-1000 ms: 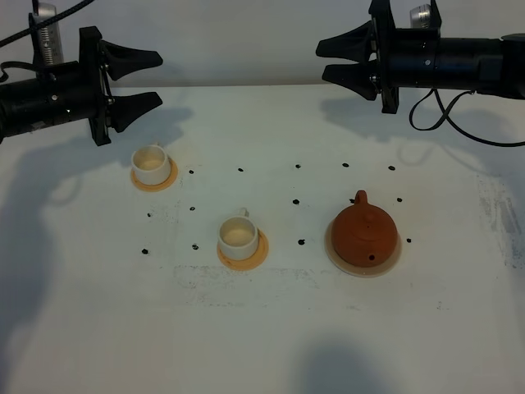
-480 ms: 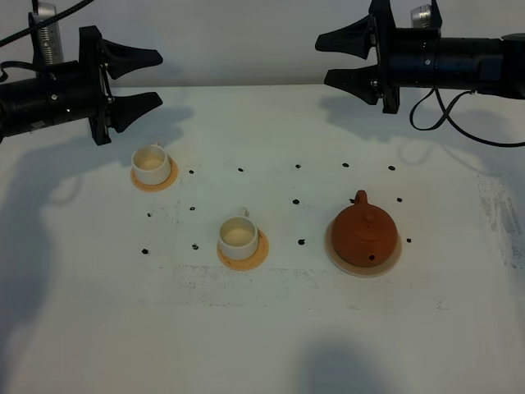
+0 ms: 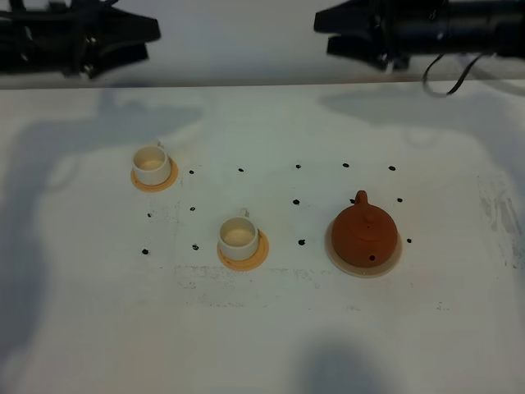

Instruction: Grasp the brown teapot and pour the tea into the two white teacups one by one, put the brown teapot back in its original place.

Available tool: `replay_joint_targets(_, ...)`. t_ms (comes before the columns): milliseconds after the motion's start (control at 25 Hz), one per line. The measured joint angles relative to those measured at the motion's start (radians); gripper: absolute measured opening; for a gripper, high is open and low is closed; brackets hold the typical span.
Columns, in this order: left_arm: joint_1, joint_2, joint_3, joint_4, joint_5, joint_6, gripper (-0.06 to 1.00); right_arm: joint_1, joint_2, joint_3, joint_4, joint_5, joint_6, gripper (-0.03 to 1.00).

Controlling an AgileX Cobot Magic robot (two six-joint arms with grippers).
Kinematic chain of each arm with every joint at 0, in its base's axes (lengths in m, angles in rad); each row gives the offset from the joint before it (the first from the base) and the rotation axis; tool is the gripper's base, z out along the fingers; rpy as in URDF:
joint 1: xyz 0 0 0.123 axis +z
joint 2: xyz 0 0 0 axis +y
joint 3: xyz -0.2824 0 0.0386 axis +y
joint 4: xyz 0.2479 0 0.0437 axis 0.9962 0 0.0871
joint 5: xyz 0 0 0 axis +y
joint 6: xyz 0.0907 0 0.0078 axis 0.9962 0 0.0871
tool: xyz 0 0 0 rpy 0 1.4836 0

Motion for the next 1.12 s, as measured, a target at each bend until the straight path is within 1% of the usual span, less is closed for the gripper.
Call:
replay_joint_targets(40, 0.000, -0.041, -0.003, 0.052, -0.028, 0.002, 0.54, 0.000, -0.029, -0.003, -0.055, -0.021, -0.003, 0.53)
replay_joint_targets(80, 0.000, -0.077, -0.004, 0.096, -0.053, 0.002, 0.54, 0.001, -0.070, -0.005, -0.128, -0.048, -0.003, 0.52)
replay_joint_targets(160, 0.000, -0.160, -0.004, 0.209, -0.108, -0.015, 0.54, 0.007, -0.134, -0.005, -0.276, -0.098, 0.011, 0.52)
replay_joint_targets(280, 0.000, -0.271, -0.004, 0.390, -0.153, -0.094, 0.54, 0.030, -0.224, -0.005, -0.533, -0.153, 0.076, 0.52)
replay_joint_targets(360, 0.000, -0.340, -0.004, 0.527, -0.165, -0.169, 0.53, 0.052, -0.276, -0.005, -0.683, -0.179, 0.134, 0.52)
replay_joint_targets(400, 0.000, -0.377, -0.002, 0.609, -0.171, -0.205, 0.53, 0.067, -0.302, -0.005, -0.766, -0.196, 0.185, 0.52)
replay_joint_targets(560, 0.000, -0.499, 0.003, 0.942, -0.175, -0.429, 0.53, 0.132, -0.376, -0.005, -1.067, -0.240, 0.381, 0.50)
replay_joint_targets(640, 0.000, -0.545, 0.004, 1.099, -0.164, -0.545, 0.53, 0.167, -0.396, -0.005, -1.204, -0.242, 0.461, 0.49)
replay_joint_targets(720, 0.000, -0.592, 0.009, 1.208, -0.140, -0.626, 0.53, 0.198, -0.407, 0.004, -1.320, -0.243, 0.548, 0.48)
replay_joint_targets(800, 0.000, -0.648, 0.042, 1.269, -0.135, -0.674, 0.53, 0.218, -0.422, 0.035, -1.397, -0.257, 0.605, 0.48)
replay_joint_targets(880, 0.000, -0.730, 0.122, 1.295, -0.154, -0.704, 0.53, 0.223, -0.441, 0.085, -1.416, -0.290, 0.625, 0.48)
replay_joint_targets(920, 0.000, -0.770, 0.168, 1.298, -0.169, -0.717, 0.53, 0.223, -0.460, 0.122, -1.416, -0.313, 0.630, 0.48)
replay_joint_targets(1040, 0.000, -0.938, 0.363, 1.299, -0.246, -0.756, 0.53, 0.223, -0.526, 0.236, -1.413, -0.406, 0.633, 0.48)
replay_joint_targets(1120, 0.000, -1.052, 0.479, 1.299, -0.276, -0.783, 0.53, 0.223, -0.579, 0.323, -1.410, -0.477, 0.633, 0.48)
